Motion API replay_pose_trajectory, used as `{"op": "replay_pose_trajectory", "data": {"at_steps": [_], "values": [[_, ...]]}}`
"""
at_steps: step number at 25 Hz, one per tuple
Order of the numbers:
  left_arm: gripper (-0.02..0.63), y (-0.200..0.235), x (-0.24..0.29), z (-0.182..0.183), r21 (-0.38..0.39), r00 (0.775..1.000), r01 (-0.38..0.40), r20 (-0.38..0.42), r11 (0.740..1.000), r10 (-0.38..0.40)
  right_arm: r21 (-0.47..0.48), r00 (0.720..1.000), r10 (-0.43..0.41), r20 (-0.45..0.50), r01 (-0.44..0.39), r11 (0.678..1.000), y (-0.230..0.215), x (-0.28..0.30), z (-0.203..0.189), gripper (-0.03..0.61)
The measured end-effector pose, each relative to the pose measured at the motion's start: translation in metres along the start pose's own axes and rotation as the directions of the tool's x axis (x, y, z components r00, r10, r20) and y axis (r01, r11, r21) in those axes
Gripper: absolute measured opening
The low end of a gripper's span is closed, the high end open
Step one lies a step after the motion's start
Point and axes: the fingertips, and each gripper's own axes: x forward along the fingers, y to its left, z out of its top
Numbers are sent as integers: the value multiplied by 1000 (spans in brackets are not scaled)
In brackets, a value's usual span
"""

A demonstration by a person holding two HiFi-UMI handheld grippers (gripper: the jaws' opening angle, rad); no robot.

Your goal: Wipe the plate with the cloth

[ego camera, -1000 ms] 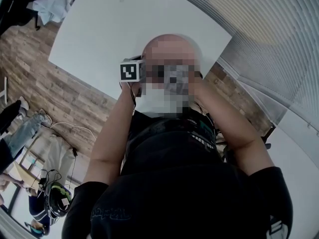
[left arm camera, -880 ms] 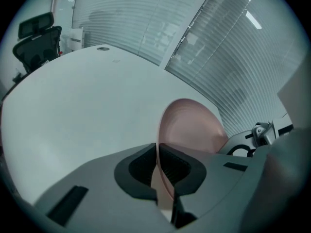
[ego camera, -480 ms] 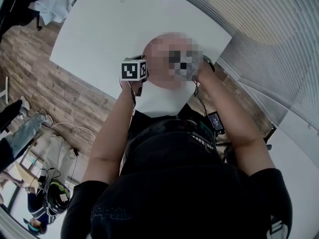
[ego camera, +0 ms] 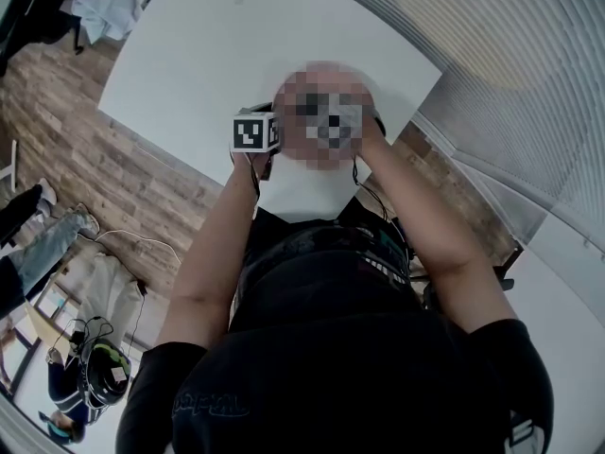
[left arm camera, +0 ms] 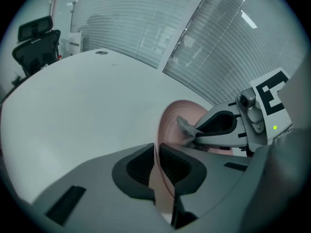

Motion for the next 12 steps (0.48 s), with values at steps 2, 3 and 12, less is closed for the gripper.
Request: {"op": "replay_pose_trajectory", "data": {"at_steps": [2,3,12], "values": [[38,2,-3,3,-3,1000,-1,24,1000,1,38,1000,-8,21,7,999,-2,-4,-1,35],[45,4,-4,4,-5,999,-2,33,1000,2,61,999,-12,33,10,998,-4,-6,-1,35],[86,-1,-26,6,11,997,5,76,1000,-6,209,992,-49,120,23,978,-2,-37,-3,36]]}}
